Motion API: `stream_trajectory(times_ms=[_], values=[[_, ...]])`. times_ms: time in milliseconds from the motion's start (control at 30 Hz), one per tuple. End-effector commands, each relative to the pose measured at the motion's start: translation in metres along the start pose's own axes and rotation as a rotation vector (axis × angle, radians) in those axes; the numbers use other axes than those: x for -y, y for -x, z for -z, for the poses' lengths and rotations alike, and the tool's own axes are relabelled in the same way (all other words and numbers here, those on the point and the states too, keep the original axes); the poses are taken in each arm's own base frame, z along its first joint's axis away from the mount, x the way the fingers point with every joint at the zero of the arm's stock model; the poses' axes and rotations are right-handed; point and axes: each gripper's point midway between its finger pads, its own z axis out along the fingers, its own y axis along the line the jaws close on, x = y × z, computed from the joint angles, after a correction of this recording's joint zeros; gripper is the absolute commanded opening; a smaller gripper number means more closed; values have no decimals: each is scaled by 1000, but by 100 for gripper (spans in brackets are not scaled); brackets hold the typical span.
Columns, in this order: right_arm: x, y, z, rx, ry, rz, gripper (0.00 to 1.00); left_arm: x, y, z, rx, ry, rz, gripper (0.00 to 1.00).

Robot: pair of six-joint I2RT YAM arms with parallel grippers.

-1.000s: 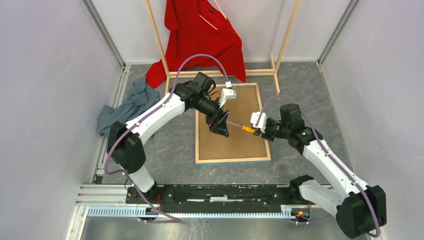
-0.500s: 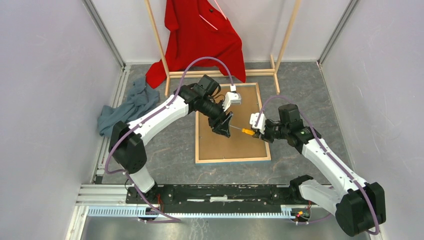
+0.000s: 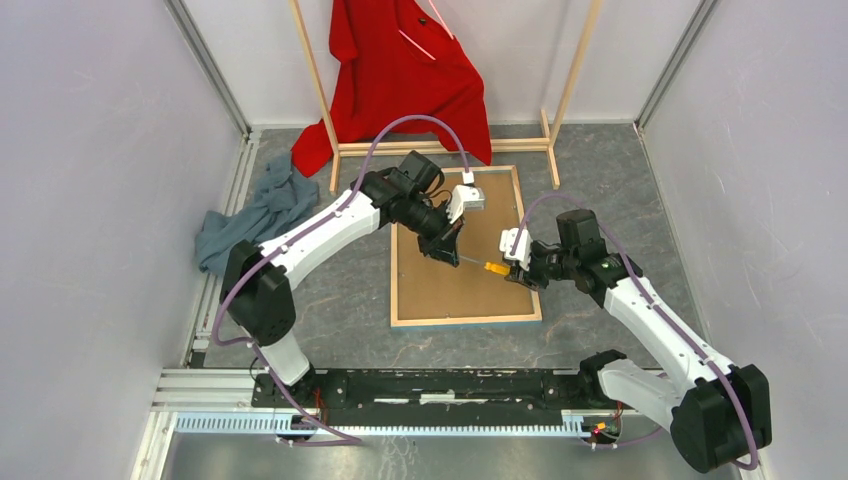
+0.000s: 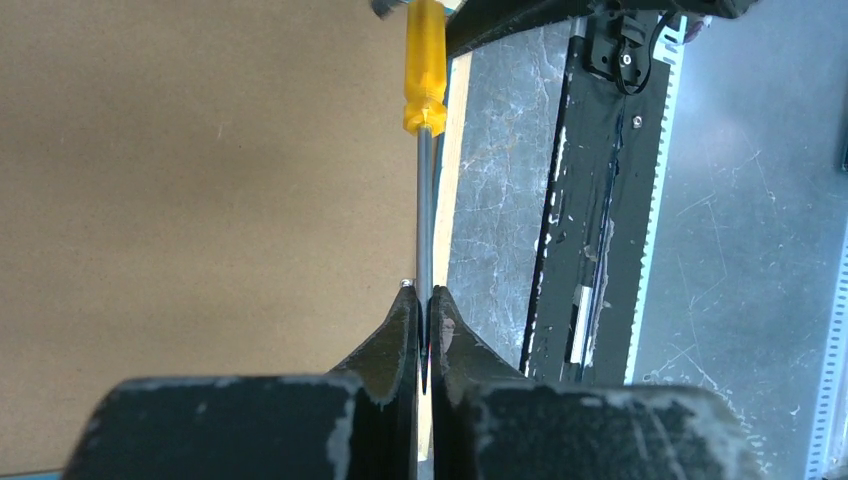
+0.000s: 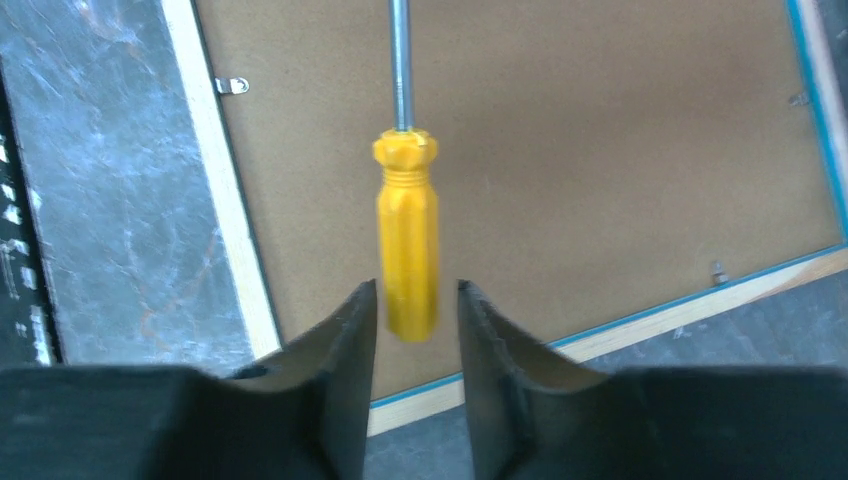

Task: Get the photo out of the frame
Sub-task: Pick up the screwdriver from the center of the board.

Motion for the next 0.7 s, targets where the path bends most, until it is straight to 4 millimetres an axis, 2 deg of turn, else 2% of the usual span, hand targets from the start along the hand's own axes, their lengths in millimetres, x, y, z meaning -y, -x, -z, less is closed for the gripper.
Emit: stream_trajectory(times_ms=[0, 100, 233, 367, 500, 600, 667], values=[[13, 13, 4, 44, -32, 27, 55, 6, 8, -3, 13, -19, -37, 2], [16, 18, 8, 63, -45, 5, 75, 6, 13, 2, 25, -8, -48, 2], [24, 37, 23, 128, -62, -28, 87, 10, 29, 20, 76, 18, -80, 2], [27, 79, 44, 265, -29, -69, 91, 17, 60, 53, 202, 33, -115, 2], [33, 123, 69, 415, 27, -116, 91, 22, 98, 91, 420, 98, -149, 2], [47, 147, 86, 527, 50, -167, 92, 36, 115, 115, 551, 121, -199, 2], [54, 158, 91, 585, 71, -217, 92, 45, 119, 120, 592, 96, -208, 2]])
